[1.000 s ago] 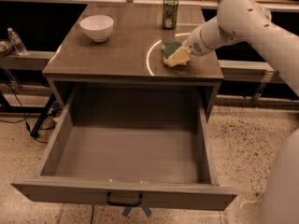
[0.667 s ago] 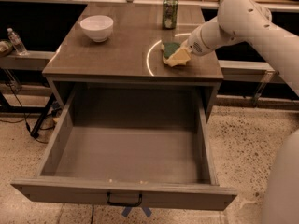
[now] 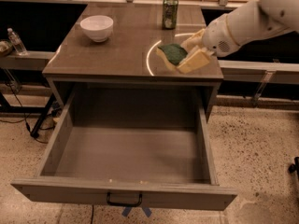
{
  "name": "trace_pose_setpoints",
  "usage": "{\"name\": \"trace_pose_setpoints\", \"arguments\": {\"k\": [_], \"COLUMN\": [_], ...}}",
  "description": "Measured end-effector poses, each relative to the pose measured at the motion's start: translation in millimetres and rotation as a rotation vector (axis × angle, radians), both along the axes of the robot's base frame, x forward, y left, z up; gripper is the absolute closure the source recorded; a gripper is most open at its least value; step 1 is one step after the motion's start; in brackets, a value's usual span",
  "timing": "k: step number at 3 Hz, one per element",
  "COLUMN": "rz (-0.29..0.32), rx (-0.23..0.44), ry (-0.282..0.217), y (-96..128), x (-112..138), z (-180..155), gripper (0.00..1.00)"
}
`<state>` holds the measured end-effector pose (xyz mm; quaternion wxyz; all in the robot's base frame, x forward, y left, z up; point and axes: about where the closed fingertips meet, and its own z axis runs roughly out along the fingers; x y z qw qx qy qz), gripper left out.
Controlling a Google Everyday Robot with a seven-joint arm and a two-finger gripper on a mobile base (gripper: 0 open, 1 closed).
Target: Place sponge into top drawer
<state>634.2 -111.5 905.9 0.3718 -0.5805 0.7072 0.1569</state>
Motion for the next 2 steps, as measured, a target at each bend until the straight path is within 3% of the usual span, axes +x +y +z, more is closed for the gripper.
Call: {"name": "trace_pose_setpoints", "arguments": {"k": [1,2], "rz": [0.245,0.259], "rx": [-0.014,-0.031], "ry": [-0.007,0.047], "y": [0.4,0.0], "x": [-62.1,-69.6], "z": [32.7,19.4], "gripper": [1.0,1.0]}}
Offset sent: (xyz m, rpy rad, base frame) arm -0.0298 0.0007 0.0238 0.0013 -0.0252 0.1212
